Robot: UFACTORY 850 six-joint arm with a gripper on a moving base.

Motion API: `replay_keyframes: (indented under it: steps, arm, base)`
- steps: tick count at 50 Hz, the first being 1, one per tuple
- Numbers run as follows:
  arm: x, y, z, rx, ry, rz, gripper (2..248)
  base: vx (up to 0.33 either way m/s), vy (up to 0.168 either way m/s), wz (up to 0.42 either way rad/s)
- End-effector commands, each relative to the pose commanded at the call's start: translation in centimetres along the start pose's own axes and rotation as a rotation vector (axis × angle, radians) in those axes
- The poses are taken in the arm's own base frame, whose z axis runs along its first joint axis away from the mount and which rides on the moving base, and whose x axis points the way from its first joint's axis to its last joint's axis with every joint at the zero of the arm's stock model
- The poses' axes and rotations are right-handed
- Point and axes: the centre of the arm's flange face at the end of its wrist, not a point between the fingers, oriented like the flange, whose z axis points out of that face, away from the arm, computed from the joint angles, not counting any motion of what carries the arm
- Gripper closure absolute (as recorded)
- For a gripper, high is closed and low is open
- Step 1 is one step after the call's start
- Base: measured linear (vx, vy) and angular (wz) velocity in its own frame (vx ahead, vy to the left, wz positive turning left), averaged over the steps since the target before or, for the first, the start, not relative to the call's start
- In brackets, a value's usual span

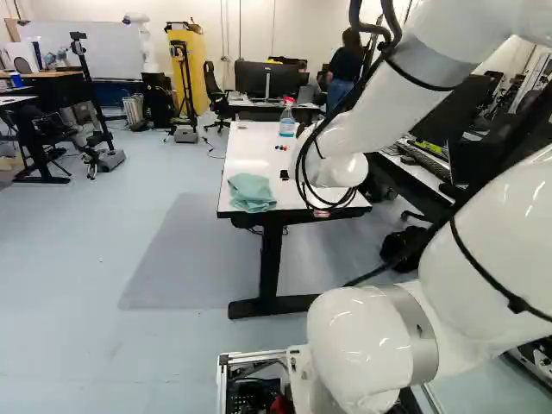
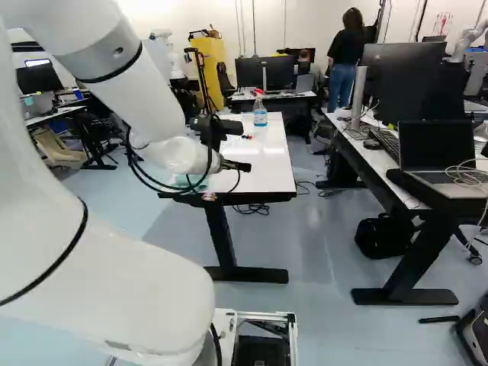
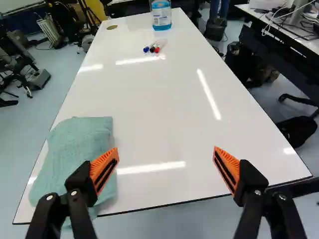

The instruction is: Clean the table with the green towel

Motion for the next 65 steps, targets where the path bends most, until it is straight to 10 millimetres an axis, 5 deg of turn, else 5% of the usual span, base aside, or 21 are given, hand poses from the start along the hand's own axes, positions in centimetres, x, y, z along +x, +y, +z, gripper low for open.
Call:
replay_keyframes:
  steps: [32, 65]
  arm:
    - [-5.1, 0.3, -2.1, 0.041, 0.139, -0.077, 3]
    - [-7.9, 0.4, -3.6, 0.074, 0.216, -0.112, 3]
  base:
    - [0.000, 0.000, 0.000]
    - [0.000, 0.000, 0.000]
